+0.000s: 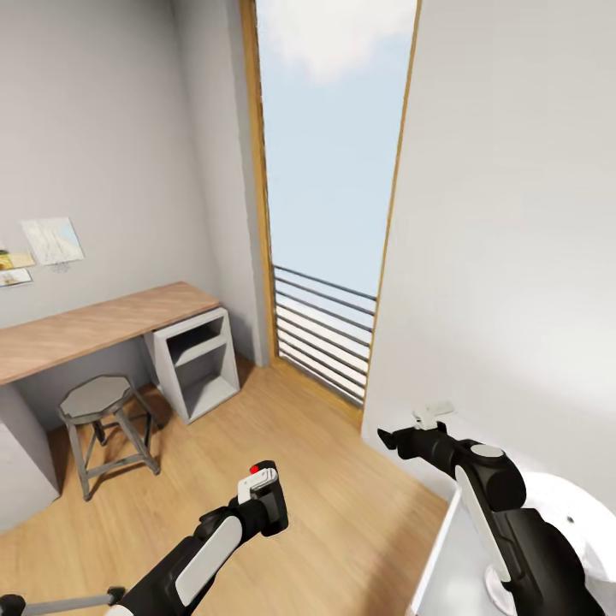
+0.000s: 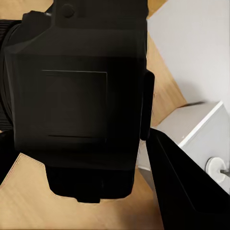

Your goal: Attach the digital camera to the camera tripod in the bedroom.

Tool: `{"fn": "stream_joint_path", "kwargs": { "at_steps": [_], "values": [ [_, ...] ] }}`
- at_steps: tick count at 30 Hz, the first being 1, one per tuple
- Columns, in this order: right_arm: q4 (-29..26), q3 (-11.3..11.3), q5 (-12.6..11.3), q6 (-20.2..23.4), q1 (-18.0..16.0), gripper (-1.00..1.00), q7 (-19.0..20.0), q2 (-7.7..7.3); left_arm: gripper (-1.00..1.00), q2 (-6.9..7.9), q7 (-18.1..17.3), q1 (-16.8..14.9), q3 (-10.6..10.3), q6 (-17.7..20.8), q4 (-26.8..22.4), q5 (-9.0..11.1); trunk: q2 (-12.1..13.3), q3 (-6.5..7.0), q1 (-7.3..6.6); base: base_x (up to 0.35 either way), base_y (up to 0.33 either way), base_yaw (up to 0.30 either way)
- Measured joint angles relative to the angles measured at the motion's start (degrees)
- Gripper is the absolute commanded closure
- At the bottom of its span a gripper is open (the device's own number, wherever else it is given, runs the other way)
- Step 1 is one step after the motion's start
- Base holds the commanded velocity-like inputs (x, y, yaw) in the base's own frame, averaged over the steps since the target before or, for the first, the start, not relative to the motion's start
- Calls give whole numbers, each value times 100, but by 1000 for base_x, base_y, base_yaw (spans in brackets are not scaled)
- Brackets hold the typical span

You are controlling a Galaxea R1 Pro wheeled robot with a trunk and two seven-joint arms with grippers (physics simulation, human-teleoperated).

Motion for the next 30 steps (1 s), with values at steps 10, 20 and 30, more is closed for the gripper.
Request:
{"fn": "stream_joint_path", "kwargs": {
  "at_steps": [10, 20, 30],
  "values": [
    [0, 0, 0, 0, 0, -100, 0, 0, 100, -1, 3, 0, 0, 0, 0, -5, 0, 0, 0, 324, -56, 276],
    [-1, 0, 0, -12, 5, -100, 4, -14, 100, -2, 10, -1, -8, -7, 1, -18, 1, -6, 2, 204, -33, 214],
    [-2, -5, 0, -46, 9, -100, 7, -13, 100, -2, 13, -2, -10, -8, 2, -38, 1, -9, 3, 33, -5, 43]
  ]
}}
